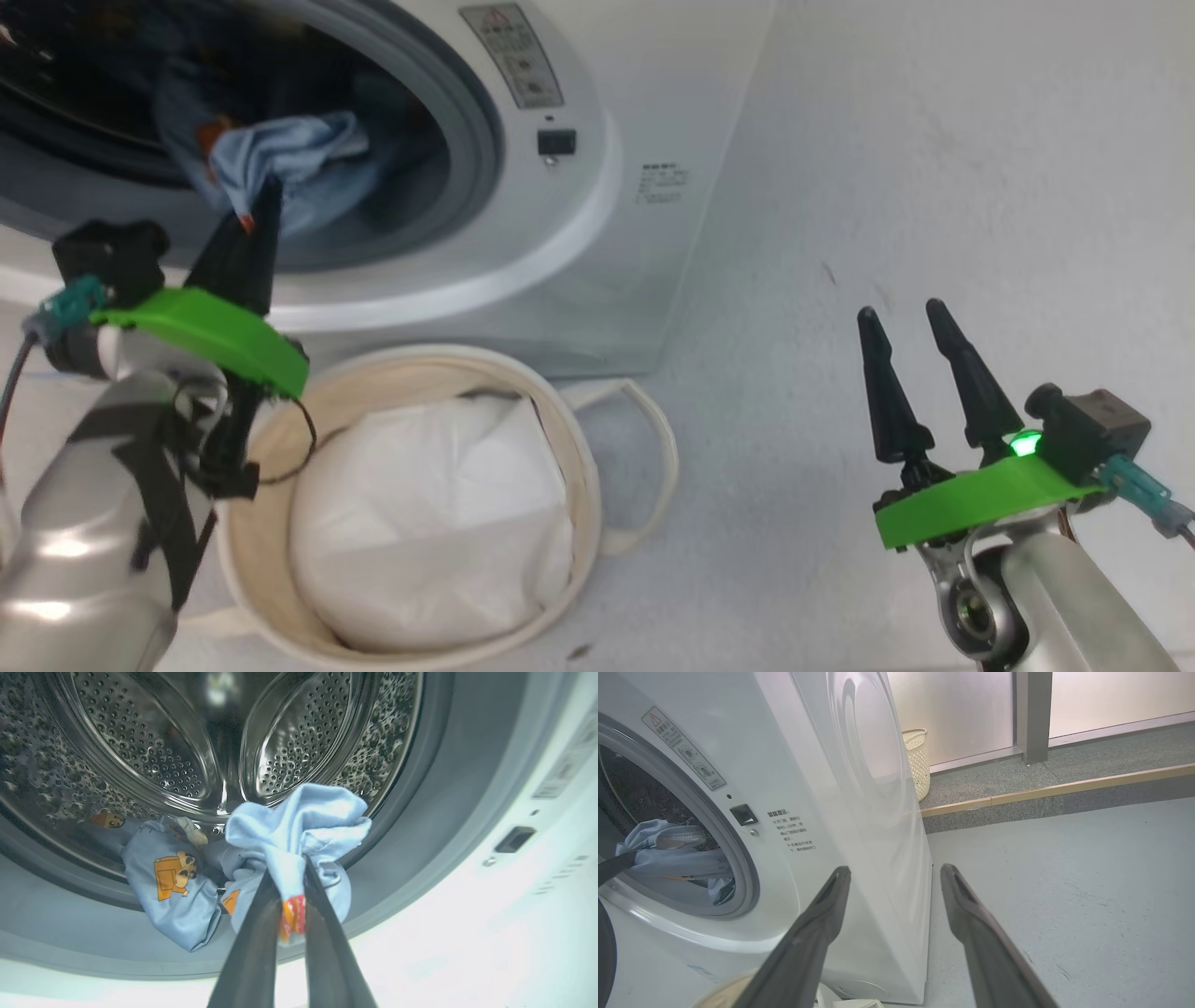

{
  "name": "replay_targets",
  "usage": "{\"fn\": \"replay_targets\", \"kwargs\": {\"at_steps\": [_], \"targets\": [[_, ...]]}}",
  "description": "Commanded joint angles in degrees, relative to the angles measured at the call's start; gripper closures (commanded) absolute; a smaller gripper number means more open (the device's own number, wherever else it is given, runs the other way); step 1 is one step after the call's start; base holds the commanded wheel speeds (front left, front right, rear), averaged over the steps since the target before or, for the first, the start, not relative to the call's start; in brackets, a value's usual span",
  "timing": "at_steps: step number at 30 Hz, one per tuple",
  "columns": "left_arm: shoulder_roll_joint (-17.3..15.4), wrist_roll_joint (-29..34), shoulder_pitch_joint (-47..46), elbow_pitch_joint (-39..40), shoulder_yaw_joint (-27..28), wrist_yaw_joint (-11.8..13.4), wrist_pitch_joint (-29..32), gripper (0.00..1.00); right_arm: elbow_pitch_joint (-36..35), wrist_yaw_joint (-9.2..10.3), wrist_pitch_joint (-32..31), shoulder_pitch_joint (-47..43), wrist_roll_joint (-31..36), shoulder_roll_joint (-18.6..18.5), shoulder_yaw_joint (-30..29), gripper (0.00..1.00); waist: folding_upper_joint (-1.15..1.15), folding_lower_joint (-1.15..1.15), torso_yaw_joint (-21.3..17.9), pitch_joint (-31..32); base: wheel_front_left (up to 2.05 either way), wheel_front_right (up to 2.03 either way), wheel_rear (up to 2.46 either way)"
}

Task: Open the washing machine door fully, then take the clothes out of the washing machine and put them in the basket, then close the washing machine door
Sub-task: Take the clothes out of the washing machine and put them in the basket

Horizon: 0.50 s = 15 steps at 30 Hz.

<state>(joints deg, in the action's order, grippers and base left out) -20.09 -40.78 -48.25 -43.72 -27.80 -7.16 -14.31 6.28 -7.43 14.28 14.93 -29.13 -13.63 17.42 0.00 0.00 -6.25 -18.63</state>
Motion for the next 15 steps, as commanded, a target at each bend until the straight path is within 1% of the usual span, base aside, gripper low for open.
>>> {"fn": "replay_targets", "kwargs": {"at_steps": [1, 4, 8, 11, 15], "targets": [[-3.3, -0.8, -0.4, 2.9, 1.3, -0.3, -0.5, 1.00, -1.2, -0.06, 0.6, -0.5, -0.6, -1.1, 1.0, 0.00, 0.00, 0.00, 2.5, 4.7, 0.00, 0.00, 0.00], [-5.7, -3.3, 2.7, 8.8, 0.5, -0.3, 1.7, 1.00, -0.1, -0.06, 0.7, -1.6, -1.7, -1.6, 1.3, 0.00, 0.00, 0.00, 4.0, 8.0, 0.00, 0.00, 0.00], [-8.9, -6.5, 6.7, 19.3, 1.0, 0.1, 7.3, 1.00, 0.6, -0.06, 0.7, -3.4, -2.9, -2.3, 0.8, 0.00, 0.00, 0.00, 6.0, 11.3, 0.00, 0.00, 0.00], [-11.8, -8.3, 9.6, 29.9, 2.0, 2.7, 11.5, 1.00, 0.4, -0.06, 0.7, -4.6, -3.5, -2.7, 0.3, 0.00, 0.00, 0.00, 7.2, 13.0, 0.00, 0.00, 0.00], [-15.8, -10.4, 13.8, 45.3, 4.3, 7.9, 16.5, 1.00, -0.3, -0.06, 0.7, -5.6, -4.0, -3.0, 0.3, 0.00, 0.00, 0.00, 8.1, 14.0, 0.00, 0.00, 0.00]]}}
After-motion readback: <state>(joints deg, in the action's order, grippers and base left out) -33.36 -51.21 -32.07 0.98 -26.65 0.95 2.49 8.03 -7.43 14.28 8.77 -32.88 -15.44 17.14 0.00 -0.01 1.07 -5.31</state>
